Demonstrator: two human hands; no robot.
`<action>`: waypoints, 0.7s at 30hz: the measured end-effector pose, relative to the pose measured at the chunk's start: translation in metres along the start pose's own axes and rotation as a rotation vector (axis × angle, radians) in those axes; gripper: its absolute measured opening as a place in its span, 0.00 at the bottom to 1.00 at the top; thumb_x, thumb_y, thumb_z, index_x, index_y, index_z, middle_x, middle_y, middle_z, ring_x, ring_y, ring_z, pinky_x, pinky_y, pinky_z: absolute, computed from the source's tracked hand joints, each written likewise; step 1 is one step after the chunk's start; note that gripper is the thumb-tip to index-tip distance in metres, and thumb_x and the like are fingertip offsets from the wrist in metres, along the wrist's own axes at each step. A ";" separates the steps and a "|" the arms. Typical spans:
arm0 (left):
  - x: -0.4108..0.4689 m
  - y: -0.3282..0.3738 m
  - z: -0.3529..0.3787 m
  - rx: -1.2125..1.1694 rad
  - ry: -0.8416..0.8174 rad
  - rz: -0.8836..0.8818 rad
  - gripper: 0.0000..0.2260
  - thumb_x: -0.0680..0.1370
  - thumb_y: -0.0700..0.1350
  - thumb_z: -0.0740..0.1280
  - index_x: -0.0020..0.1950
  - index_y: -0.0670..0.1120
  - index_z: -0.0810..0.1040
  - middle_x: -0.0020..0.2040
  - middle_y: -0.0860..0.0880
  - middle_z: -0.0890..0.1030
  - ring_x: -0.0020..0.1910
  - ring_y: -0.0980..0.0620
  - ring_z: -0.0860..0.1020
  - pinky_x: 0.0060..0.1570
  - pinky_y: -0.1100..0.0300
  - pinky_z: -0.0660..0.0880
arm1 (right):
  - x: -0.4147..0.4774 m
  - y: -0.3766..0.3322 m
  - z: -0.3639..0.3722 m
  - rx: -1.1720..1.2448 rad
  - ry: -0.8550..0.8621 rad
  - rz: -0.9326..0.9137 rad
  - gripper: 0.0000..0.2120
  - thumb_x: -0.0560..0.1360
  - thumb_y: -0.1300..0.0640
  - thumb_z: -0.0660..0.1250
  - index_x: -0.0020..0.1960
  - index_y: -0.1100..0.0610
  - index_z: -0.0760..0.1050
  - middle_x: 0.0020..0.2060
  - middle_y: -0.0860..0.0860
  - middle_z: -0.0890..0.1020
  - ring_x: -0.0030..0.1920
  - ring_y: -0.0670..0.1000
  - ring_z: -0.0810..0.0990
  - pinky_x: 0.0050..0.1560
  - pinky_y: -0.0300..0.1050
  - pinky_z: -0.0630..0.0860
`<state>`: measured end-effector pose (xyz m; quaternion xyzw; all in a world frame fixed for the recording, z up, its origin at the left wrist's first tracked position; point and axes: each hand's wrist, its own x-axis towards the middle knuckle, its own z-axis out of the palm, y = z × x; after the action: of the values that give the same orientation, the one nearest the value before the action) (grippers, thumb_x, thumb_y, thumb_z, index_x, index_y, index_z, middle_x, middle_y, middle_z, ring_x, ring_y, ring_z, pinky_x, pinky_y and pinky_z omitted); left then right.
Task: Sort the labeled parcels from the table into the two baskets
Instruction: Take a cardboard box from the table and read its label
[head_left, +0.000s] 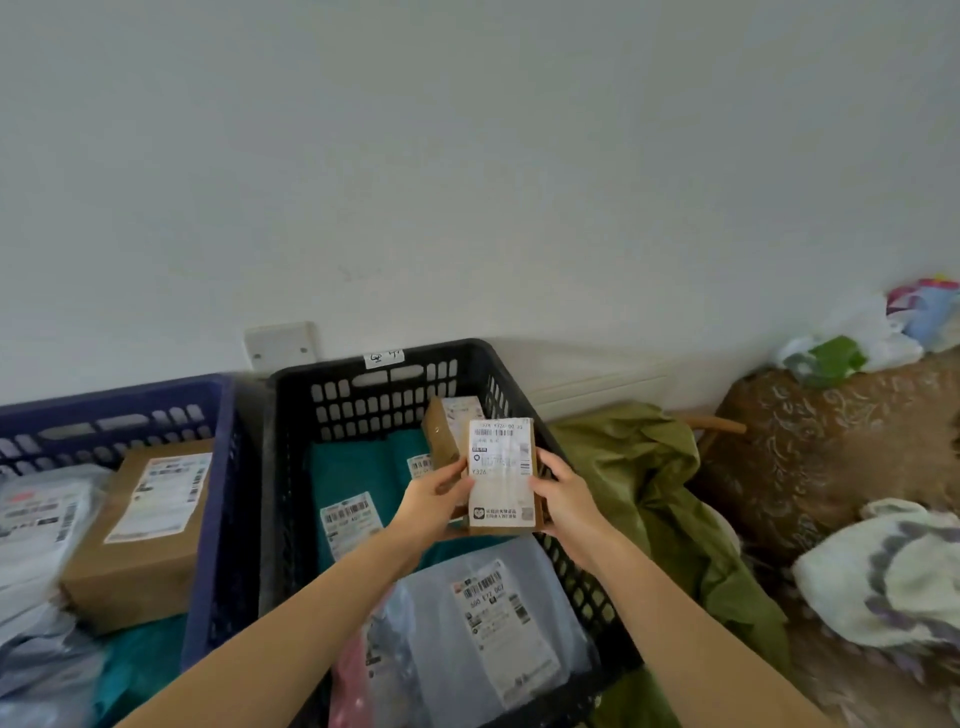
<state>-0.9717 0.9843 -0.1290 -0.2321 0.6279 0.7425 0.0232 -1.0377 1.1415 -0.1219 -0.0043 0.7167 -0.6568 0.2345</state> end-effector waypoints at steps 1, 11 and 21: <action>0.005 -0.001 0.000 0.004 0.007 -0.002 0.18 0.80 0.41 0.64 0.70 0.50 0.72 0.53 0.48 0.83 0.48 0.51 0.83 0.35 0.60 0.80 | 0.005 0.001 0.002 -0.011 0.008 0.003 0.20 0.81 0.61 0.58 0.72 0.50 0.66 0.49 0.45 0.82 0.43 0.46 0.85 0.38 0.46 0.82; 0.026 -0.019 -0.008 0.070 0.055 -0.034 0.13 0.79 0.36 0.65 0.61 0.50 0.77 0.48 0.48 0.85 0.45 0.50 0.84 0.39 0.56 0.81 | 0.027 0.014 0.013 -0.231 0.016 0.014 0.21 0.81 0.63 0.56 0.73 0.52 0.64 0.59 0.54 0.79 0.51 0.52 0.82 0.42 0.44 0.82; 0.040 -0.038 -0.002 0.094 0.110 -0.053 0.12 0.78 0.36 0.65 0.51 0.54 0.77 0.41 0.52 0.86 0.42 0.53 0.84 0.35 0.60 0.80 | 0.043 0.022 0.019 -0.343 -0.024 -0.005 0.19 0.82 0.63 0.53 0.71 0.53 0.66 0.57 0.52 0.79 0.43 0.44 0.79 0.35 0.37 0.80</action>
<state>-0.9940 0.9798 -0.1792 -0.2876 0.6561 0.6975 0.0194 -1.0633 1.1132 -0.1574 -0.0540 0.8153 -0.5253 0.2373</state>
